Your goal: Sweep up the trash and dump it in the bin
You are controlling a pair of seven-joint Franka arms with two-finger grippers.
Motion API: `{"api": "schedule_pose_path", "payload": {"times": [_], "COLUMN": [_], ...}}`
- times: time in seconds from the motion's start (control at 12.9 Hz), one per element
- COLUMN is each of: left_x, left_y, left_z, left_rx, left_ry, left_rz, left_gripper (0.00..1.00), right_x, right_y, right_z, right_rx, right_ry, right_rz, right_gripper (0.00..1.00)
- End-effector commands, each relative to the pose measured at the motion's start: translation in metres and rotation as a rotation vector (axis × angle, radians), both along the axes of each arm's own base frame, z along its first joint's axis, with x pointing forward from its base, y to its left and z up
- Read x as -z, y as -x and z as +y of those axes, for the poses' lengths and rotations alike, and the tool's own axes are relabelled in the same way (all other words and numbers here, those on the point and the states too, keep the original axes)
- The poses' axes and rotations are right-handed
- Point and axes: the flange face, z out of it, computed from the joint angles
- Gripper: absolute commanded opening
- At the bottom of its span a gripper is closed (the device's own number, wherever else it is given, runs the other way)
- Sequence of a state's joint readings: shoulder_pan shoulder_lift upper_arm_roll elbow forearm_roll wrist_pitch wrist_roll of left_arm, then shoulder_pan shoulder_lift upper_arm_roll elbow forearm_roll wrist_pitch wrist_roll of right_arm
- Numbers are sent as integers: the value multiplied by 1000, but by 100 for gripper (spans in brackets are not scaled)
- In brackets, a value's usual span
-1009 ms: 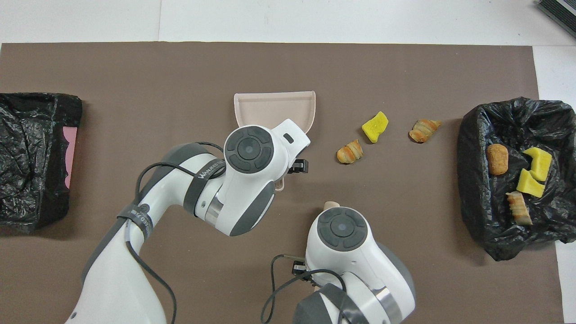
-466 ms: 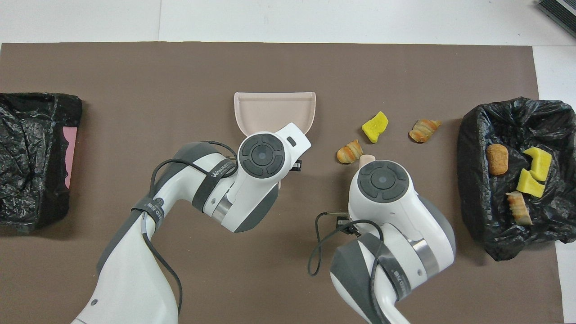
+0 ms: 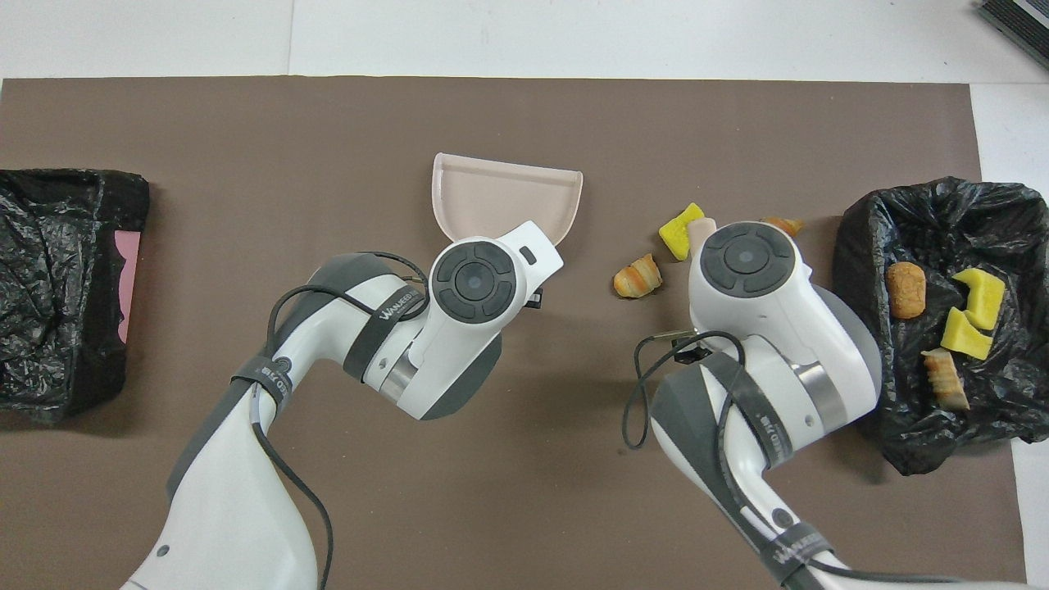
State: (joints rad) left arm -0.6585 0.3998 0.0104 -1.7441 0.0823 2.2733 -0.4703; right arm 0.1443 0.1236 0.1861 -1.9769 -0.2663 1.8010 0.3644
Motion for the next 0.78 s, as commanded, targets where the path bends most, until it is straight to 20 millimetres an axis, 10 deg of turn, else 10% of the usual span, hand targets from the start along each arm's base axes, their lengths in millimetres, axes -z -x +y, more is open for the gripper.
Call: {"api": "schedule_pose_path", "payload": {"times": [0.0,0.39,0.7], "left_x": [-33,-54,-44], "left_y": [-8,-6,-1], "left_z": [28,74,89], "left_rx": [84,497,816], "left_ry": [-30,-159,-185], "left_rz": [-19,119,146], "left_gripper": [5,4,0], "right_x": [3,49,64], "right_y": [-24,-46,-50], "right_z": [-48,-121,-125], "right_rx": [-17,11,27], "right_ry": [62,177,167], "right_rz": [-19,-4,-16], "right_gripper": [0,0,0]}}
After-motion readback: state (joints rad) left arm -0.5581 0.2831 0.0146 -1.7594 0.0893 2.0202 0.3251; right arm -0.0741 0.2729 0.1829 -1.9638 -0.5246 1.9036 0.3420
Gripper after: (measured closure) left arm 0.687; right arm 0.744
